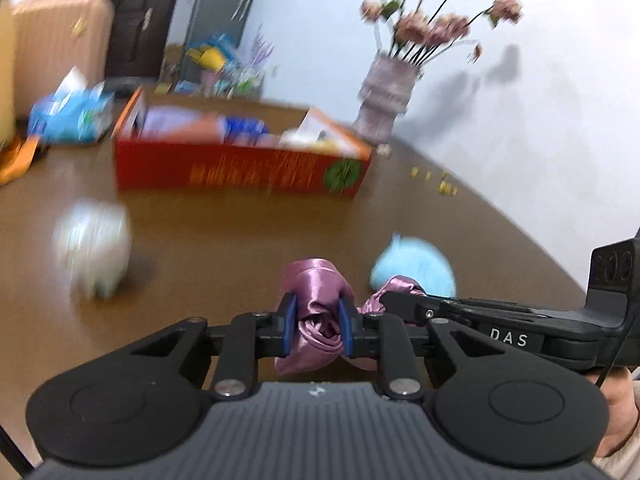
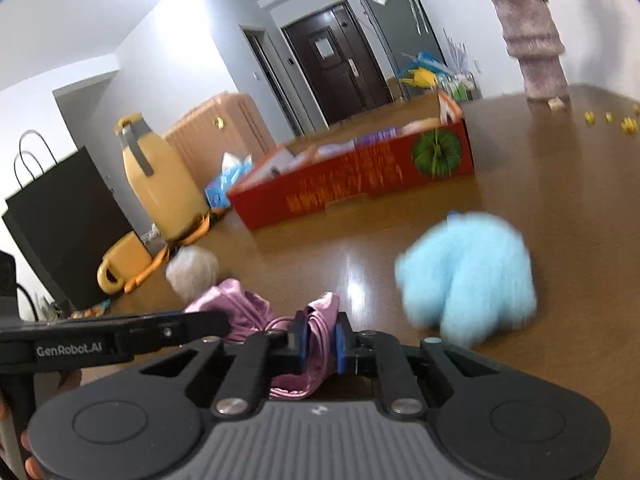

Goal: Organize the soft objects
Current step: 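Carry the pink satin bow into the red box and open both grippers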

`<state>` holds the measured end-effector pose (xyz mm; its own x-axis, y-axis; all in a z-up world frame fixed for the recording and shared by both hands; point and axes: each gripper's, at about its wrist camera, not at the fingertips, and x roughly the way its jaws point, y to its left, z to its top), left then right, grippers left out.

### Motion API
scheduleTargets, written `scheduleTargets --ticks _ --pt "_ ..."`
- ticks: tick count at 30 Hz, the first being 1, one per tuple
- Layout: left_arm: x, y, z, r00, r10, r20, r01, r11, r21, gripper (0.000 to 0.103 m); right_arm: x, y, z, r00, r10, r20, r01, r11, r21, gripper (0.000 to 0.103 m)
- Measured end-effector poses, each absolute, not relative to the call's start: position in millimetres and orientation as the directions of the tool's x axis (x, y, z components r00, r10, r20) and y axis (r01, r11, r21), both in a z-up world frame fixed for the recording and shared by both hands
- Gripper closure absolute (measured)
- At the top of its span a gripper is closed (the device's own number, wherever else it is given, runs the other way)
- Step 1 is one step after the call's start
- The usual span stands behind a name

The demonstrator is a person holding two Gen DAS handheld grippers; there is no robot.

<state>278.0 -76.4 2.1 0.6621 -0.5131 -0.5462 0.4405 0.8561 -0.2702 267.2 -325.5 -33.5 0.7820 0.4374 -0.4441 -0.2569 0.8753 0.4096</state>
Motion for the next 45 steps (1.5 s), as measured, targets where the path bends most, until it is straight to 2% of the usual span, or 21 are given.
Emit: scheduleTargets --ticks 3,7,11,15,19,23,25,28,29,31,33,39,40,41,42,45 --pt "325.7 -86.8 38.8 0.667 -0.557 -0.495 0.489 0.829 -0.273 0.081 305.3 -335.5 6.8 0.824 0.407 -0.395 -0.284 0.899 0.334 0.090" --pt "428.1 -119.2 75.7 0.668 -0.559 -0.491 0.468 0.829 -0.306 0.080 399.4 -352.1 56.3 0.857 0.345 -0.383 -0.270 0.934 0.235 0.090" --pt "550.0 -158.6 76.1 0.637 -0.529 -0.561 0.386 0.848 -0.362 0.081 524.1 -365.4 71.1 0.839 0.265 -0.475 -0.193 0.962 0.194 0.090" --pt "647.9 -182.1 41.1 0.590 -0.511 -0.625 0.259 0.853 -0.453 0.082 628.6 -378.1 49.9 0.788 0.200 -0.583 -0.094 0.974 0.207 0.090" --pt "692.3 -189.8 4.8 0.559 -0.479 -0.677 0.173 0.866 -0.470 0.082 675.2 -360.1 22.4 0.752 0.133 -0.646 -0.122 0.991 0.061 0.090" --pt "702.6 -187.8 -15.5 0.541 -0.440 -0.717 0.154 0.890 -0.430 0.081 693.0 -340.2 -5.0 0.709 0.081 -0.701 -0.159 0.986 -0.047 0.090" --pt "704.1 -183.7 -18.8 0.537 -0.451 -0.712 0.147 0.882 -0.448 0.077 697.8 -341.2 -8.2 0.682 0.092 -0.726 -0.151 0.988 -0.017 0.090" --pt "703.8 -183.8 -16.0 0.536 -0.442 -0.719 0.162 0.890 -0.425 0.074 696.9 -337.4 -8.5 0.676 0.072 -0.733 -0.159 0.986 -0.050 0.090" --pt "702.7 -181.3 -16.0 0.535 -0.437 -0.724 0.156 0.893 -0.423 0.071 695.6 -337.0 -6.0 0.677 0.066 -0.733 -0.150 0.987 -0.050 0.086" --pt "695.8 -174.7 -7.3 0.536 -0.423 -0.731 0.136 0.897 -0.420 0.054 689.8 -340.5 5.7 0.687 0.068 -0.723 -0.138 0.990 -0.038 0.082" --pt "684.8 -167.6 11.9 0.568 -0.418 -0.709 0.157 0.901 -0.405 0.048 678.8 -347.3 24.5 0.705 0.101 -0.702 -0.134 0.991 0.007 0.067" --pt "629.8 -147.0 99.6 0.681 -0.356 -0.641 0.231 0.934 -0.273 0.048 619.4 -357.5 104.5 0.781 0.100 -0.616 -0.140 0.990 -0.016 0.063" --pt "616.2 -141.1 114.9 0.705 -0.336 -0.625 0.233 0.942 -0.243 0.047 606.9 -359.4 118.6 0.795 0.100 -0.598 -0.142 0.990 -0.023 0.061" --pt "603.8 -136.1 127.2 0.726 -0.320 -0.609 0.237 0.947 -0.216 0.045 589.3 -361.1 135.7 0.814 0.093 -0.574 -0.138 0.990 -0.036 0.053" --pt "589.6 -128.9 138.1 0.747 -0.305 -0.591 0.238 0.952 -0.190 0.038 575.8 -362.5 147.6 0.826 0.089 -0.557 -0.139 0.989 -0.048 0.046" --pt "548.7 -108.7 163.3 0.795 -0.244 -0.555 0.220 0.969 -0.110 0.021 531.1 -365.4 180.3 0.851 0.085 -0.518 -0.155 0.984 -0.093 0.039"
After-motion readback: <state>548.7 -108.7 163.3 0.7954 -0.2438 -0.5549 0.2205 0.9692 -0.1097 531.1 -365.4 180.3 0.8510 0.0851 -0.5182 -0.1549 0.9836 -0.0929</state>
